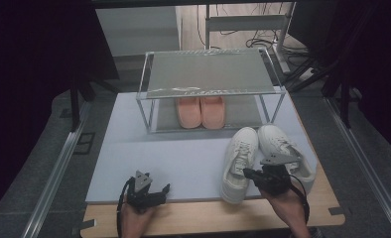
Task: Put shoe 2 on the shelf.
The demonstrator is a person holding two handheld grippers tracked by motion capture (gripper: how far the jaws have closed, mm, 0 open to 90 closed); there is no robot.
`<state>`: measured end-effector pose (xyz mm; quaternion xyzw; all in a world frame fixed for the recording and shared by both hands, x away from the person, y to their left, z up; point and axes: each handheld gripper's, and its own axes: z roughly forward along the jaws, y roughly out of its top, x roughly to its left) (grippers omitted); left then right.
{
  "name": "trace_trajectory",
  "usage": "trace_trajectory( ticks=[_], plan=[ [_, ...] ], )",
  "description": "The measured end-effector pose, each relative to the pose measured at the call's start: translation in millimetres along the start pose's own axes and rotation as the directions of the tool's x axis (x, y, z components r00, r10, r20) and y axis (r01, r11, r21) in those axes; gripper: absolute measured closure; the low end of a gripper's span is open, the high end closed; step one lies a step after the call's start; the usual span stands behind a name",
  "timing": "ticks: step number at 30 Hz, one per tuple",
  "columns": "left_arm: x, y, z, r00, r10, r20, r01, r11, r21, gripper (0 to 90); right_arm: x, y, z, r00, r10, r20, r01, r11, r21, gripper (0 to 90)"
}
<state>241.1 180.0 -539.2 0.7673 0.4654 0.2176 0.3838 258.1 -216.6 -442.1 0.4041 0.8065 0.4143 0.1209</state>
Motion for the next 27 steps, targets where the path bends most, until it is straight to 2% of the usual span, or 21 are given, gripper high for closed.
trace_trajectory(
  ticks=[4, 9, 20, 27],
  plan=[
    [0.0, 0.0, 0.0, 1.0000, 0.001, 0.000, -0.001, 1.0000, -0.001, 12.7, 0.1, -4.3, 8.4, 0.9999, -0.002, -0.016, 0.002, 1.000, 0.011, 89.8],
    [0.0, 0.0, 0.0, 1.0000, 0.001, 0.000, -0.001, 1.0000, -0.001, 12.7, -1.5, -5.8, 7.8, 0.9999, -0.012, 0.002, 0.012, 1.000, 0.018, 90.0],
    [0.0, 0.0, 0.0, 1.0000, 0.001, 0.000, -0.001, 1.0000, -0.001, 12.7, -23.1, -13.5, -7.4, 0.9966, 0.023, 0.080, -0.025, 0.999, 0.024, 90.0],
    [0.0, 0.0, 0.0, 1.0000, 0.000, 0.000, 0.000, 1.0000, 0.000, 12.7, -26.2, -13.2, -16.7, 0.9957, 0.029, 0.088, -0.031, 0.999, 0.019, 89.2]
  ],
)
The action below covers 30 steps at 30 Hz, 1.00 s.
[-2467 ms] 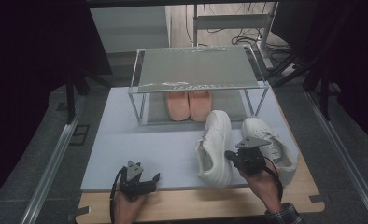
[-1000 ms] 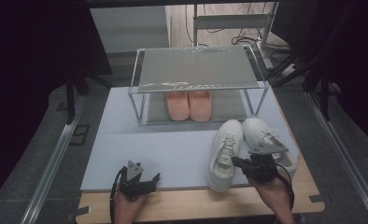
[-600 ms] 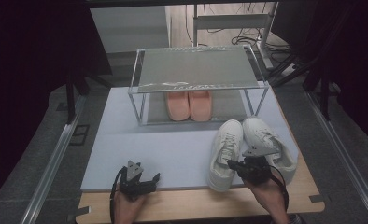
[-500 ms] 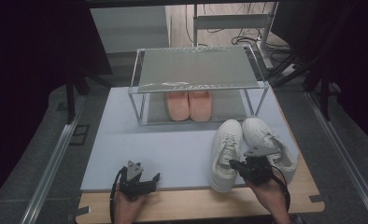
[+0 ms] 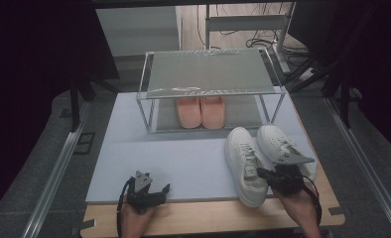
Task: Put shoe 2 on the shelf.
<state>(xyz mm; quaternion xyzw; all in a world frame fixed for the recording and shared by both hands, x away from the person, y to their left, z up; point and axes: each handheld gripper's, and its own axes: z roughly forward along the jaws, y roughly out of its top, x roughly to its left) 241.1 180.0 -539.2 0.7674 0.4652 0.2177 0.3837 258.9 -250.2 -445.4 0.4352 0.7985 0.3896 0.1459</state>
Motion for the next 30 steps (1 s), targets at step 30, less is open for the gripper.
trace_trajectory(
  ticks=[30],
  plan=[
    [0.1, 0.0, -0.1, 1.0000, 0.001, 0.000, -0.001, 1.0000, 0.001, 12.7, -17.3, 13.9, 14.4, 0.9913, 0.117, 0.061, -0.120, 0.992, 0.048, 77.8]
  ],
)
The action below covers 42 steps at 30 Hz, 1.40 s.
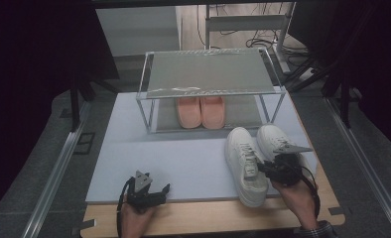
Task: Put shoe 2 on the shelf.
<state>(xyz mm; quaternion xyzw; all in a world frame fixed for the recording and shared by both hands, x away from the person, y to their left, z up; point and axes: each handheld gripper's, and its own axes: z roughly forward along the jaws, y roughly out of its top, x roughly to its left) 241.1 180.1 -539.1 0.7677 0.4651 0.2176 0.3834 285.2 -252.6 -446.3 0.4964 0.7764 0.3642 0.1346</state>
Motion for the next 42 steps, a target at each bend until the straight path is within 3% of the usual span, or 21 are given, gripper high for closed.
trace_trajectory(
  ticks=[7, 11, 21, 26, 32, 37, 39, 42],
  plan=[
    [0.0, 0.0, 0.0, 1.0000, 0.000, 0.000, 0.000, 1.0000, 0.000, 12.7, -4.1, 0.0, 0.0, 0.9979, 0.056, -0.031, -0.056, 0.998, -0.013, 80.7],
    [0.0, 0.0, 0.0, 1.0000, -0.001, 0.000, 0.001, 1.0000, 0.000, 12.7, -8.0, 1.4, -0.9, 0.9909, 0.113, -0.072, -0.115, 0.993, -0.022, 81.3],
    [0.0, 0.0, 0.0, 1.0000, -0.001, 0.000, 0.001, 1.0000, 0.000, 12.7, -10.0, 6.0, -3.3, 0.9712, 0.182, -0.153, -0.189, 0.981, -0.033, 82.5],
    [0.0, 0.0, 0.0, 1.0000, -0.001, 0.001, 0.001, 1.0000, 0.000, 12.7, -14.0, 6.2, -3.1, 0.9459, 0.237, -0.221, -0.252, 0.967, -0.041, 82.6],
    [0.0, 0.0, 0.0, 1.0000, -0.001, 0.000, 0.001, 1.0000, 0.000, 12.7, -18.9, 9.1, -6.7, 0.9069, 0.287, -0.309, -0.316, 0.948, -0.048, 82.7],
    [0.0, 0.0, 0.0, 1.0000, -0.001, 0.000, 0.001, 1.0000, 0.000, 12.7, -18.2, 14.7, -11.2, 0.8908, 0.290, -0.350, -0.332, 0.941, -0.065, 82.5],
    [0.0, 0.0, 0.0, 1.0000, -0.002, 0.000, 0.002, 1.0000, 0.000, 12.7, -17.9, 17.4, -12.6, 0.8784, 0.296, -0.375, -0.346, 0.936, -0.071, 82.5],
    [0.0, 0.0, 0.1, 1.0000, -0.002, 0.001, 0.002, 1.0000, -0.002, 12.7, -17.4, 20.9, -14.1, 0.8674, 0.294, -0.401, -0.353, 0.932, -0.080, 82.5]
  ],
)
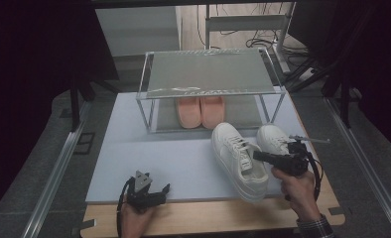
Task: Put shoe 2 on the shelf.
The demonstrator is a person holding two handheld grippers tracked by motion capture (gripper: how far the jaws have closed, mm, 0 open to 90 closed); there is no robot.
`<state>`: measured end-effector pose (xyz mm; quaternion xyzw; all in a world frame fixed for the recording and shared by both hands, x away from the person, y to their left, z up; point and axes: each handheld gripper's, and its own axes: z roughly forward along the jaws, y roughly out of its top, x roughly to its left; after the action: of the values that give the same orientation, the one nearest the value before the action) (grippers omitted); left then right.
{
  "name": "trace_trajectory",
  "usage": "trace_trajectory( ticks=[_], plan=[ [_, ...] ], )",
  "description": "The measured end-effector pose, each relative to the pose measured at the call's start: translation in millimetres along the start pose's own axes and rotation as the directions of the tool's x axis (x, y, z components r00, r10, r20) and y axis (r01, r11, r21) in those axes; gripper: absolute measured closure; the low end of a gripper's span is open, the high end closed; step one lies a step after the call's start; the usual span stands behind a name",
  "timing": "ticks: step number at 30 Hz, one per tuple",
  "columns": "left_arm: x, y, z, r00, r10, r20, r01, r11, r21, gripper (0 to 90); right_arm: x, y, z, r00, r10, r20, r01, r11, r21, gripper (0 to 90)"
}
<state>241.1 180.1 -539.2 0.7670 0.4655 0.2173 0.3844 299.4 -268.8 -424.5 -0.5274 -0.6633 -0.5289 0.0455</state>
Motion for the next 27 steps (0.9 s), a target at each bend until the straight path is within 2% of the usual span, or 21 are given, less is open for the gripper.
trace_trajectory(
  ticks=[6, 15, 27],
  plan=[
    [0.1, 0.1, 0.1, 1.0000, 0.002, -0.001, -0.002, 1.0000, -0.001, 12.7, 8.4, 7.8, -0.9, 0.9985, 0.002, -0.055, -0.003, 1.000, -0.021, 82.5],
    [0.1, 0.0, 0.2, 1.0000, 0.001, 0.000, -0.001, 1.0000, -0.003, 12.7, 21.6, 22.4, -3.6, 0.9883, 0.014, -0.152, -0.022, 0.998, -0.051, 82.5],
    [0.3, 0.1, 0.0, 1.0000, 0.003, 0.000, -0.003, 1.0000, 0.001, 12.7, 42.0, 45.3, -3.5, 0.9765, 0.011, -0.215, -0.029, 0.996, -0.084, 82.6]
  ],
)
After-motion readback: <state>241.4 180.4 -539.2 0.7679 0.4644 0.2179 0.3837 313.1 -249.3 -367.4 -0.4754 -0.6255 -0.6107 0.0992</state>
